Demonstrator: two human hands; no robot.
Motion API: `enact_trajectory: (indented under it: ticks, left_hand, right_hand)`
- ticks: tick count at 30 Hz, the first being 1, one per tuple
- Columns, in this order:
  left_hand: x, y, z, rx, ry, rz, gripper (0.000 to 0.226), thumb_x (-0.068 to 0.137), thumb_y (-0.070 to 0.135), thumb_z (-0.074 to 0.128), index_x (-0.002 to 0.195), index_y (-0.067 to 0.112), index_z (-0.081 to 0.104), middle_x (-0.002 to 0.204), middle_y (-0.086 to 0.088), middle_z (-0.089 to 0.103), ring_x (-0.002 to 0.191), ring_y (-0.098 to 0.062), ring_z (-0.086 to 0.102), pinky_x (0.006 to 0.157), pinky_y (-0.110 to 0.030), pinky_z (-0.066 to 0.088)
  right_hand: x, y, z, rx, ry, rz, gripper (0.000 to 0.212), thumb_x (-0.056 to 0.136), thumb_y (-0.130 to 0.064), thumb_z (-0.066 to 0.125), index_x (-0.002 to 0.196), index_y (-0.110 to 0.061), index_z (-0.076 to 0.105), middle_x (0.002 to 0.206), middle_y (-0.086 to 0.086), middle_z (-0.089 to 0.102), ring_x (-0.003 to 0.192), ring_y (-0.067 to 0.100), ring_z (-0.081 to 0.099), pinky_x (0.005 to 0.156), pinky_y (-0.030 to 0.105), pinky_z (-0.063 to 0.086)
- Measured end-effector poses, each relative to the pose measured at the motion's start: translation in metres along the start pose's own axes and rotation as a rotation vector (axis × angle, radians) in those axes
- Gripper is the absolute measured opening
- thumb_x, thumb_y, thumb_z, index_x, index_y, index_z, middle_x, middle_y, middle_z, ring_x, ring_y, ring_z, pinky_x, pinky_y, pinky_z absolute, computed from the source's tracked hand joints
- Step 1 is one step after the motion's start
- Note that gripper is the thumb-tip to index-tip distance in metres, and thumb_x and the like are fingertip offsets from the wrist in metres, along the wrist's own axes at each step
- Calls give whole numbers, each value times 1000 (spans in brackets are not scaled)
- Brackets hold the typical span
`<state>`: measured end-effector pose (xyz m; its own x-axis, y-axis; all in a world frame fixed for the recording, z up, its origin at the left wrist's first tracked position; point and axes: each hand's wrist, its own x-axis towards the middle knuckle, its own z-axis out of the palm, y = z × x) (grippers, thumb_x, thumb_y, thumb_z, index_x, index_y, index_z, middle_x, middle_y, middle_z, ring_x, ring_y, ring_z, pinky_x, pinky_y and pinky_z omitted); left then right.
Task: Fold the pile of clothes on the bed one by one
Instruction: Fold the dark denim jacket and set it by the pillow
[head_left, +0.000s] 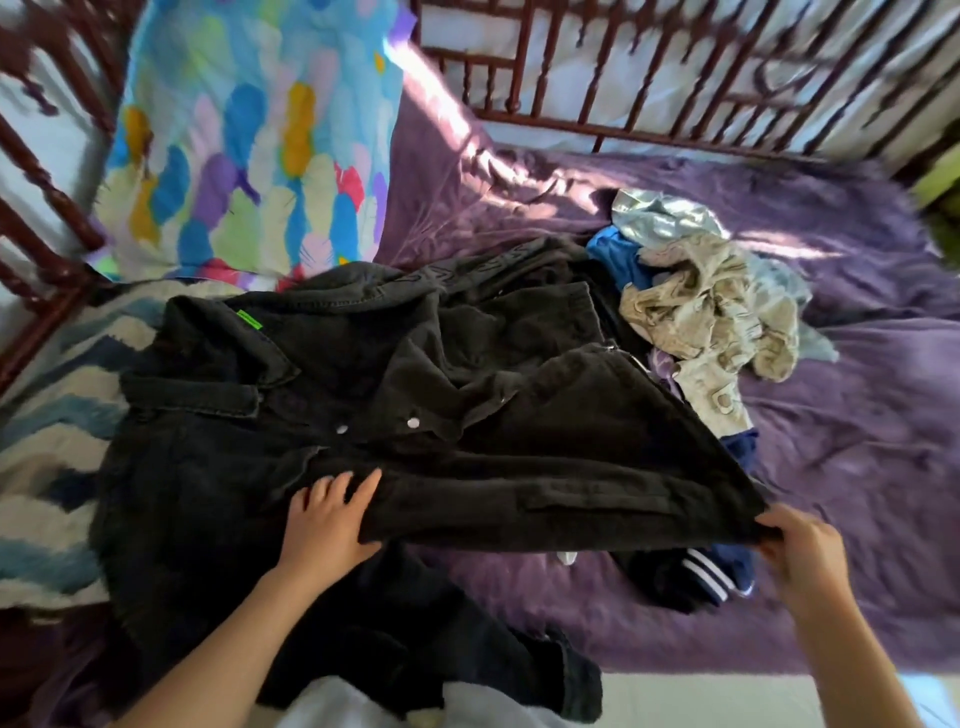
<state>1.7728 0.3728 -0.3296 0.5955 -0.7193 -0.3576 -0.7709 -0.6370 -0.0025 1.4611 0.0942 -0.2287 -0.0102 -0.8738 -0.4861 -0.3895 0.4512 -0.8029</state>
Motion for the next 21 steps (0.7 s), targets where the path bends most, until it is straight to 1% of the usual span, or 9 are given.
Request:
enact_trajectory:
  ticks: [3, 4, 6, 8, 10, 12, 15, 18, 21]
  left_hand:
    - [-4, 9, 15, 57, -141, 60, 63, 93, 32, 50, 148, 28, 17, 150, 4, 27, 138, -19, 25, 110, -36, 23]
    - [-7, 10, 20, 56, -169, 77, 59, 94, 26, 48, 147, 27, 21, 149, 5, 30, 136, -18, 28, 110, -34, 25]
    - [-11, 8, 25, 63, -220, 98, 56, 95, 17, 44, 146, 28, 24, 147, 6, 34, 134, -17, 32, 108, -33, 27]
    - [-12, 4, 22, 82, -238, 130, 57, 93, 14, 43, 145, 30, 27, 145, 7, 36, 132, -17, 33, 106, -32, 28]
    - [-11, -1, 17, 89, -244, 178, 56, 92, 13, 43, 143, 32, 33, 141, 8, 40, 130, -17, 33, 104, -32, 28]
    - [-12, -2, 13, 86, -252, 193, 55, 91, 12, 43, 141, 34, 37, 136, 10, 42, 127, -16, 34, 103, -30, 28]
    - [-14, -2, 14, 65, -271, 183, 54, 90, 10, 42, 139, 34, 41, 133, 10, 43, 125, -15, 35, 103, -29, 28]
    - [-10, -1, 14, 60, -303, 170, 53, 89, 11, 42, 137, 34, 44, 130, 8, 44, 124, -16, 36, 103, -30, 29]
    - [-6, 4, 14, 82, -401, 172, 46, 91, 19, 42, 136, 29, 45, 132, 3, 43, 125, -20, 35, 103, -34, 30]
  right_hand:
    - [11, 70, -9, -470, 0, 165, 29, 85, 7, 52, 62, -10, 59, 39, -6, 48, 31, 4, 41, 40, 18, 31]
    - [13, 97, -5, -514, -76, 289, 20, 89, 1, 49, 72, -8, 56, 45, 1, 49, 33, 9, 41, 43, 18, 31]
    - [10, 130, 10, -662, -232, 407, 21, 93, -7, 44, 72, -12, 48, 41, 0, 43, 33, 11, 38, 44, 19, 28]
    - [11, 137, 29, -713, -241, 330, 15, 92, -8, 47, 77, -7, 53, 47, 2, 45, 43, 15, 41, 46, 21, 34]
    - [19, 130, 44, -774, -196, 215, 20, 92, -17, 53, 87, 2, 60, 69, 13, 57, 69, 26, 53, 69, 29, 42]
    - [28, 124, 48, -859, -202, 158, 34, 94, -23, 53, 67, -3, 57, 70, 15, 59, 79, 29, 56, 78, 35, 43]
    - [32, 120, 37, -925, -165, 119, 37, 89, -21, 54, 54, -10, 50, 67, 15, 61, 75, 29, 58, 67, 29, 37]
    - [32, 125, 17, -816, -65, 182, 26, 83, -18, 59, 62, -2, 60, 53, 12, 61, 63, 29, 62, 61, 30, 41]
    - [33, 123, 20, -860, -141, 258, 16, 82, -11, 59, 75, 3, 59, 56, 12, 58, 51, 26, 60, 47, 25, 43]
